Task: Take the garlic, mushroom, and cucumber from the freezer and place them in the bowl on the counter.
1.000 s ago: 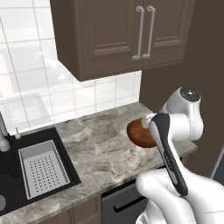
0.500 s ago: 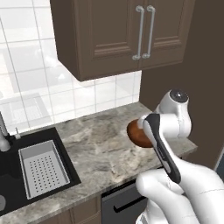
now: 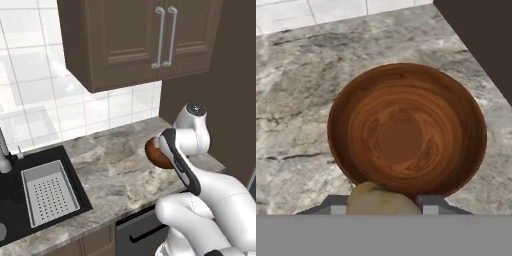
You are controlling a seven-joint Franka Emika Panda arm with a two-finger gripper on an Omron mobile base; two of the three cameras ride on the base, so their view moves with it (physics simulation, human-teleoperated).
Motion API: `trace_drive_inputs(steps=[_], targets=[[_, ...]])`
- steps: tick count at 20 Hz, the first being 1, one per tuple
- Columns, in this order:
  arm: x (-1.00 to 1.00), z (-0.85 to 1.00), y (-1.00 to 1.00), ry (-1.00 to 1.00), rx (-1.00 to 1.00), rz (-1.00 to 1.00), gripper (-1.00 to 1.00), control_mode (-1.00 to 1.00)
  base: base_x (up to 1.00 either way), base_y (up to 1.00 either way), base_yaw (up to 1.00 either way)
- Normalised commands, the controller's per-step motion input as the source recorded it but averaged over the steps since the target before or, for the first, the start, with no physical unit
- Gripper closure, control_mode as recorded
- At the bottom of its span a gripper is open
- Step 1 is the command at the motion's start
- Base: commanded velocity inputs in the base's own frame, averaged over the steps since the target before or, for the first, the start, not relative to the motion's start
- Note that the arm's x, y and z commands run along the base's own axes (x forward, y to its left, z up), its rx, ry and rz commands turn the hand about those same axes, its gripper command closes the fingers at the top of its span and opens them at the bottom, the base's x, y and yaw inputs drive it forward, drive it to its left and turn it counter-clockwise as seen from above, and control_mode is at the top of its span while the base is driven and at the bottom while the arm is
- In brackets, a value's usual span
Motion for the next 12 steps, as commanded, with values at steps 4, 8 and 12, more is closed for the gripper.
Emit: trace_drive_inputs(steps=[4,8,12], targets=[[0.31,-0.26,0.00,0.09,0.00,0.00,1.00,-1.00,0.00,0.00,0.00],[0.24,-0.22,-0.05,0.09,0.00,0.00,1.00,-1.00,0.00,0.00,0.00],[0.23,-0.25,-0.07,0.10,0.00,0.00,1.00,-1.00,0.00,0.00,0.00]])
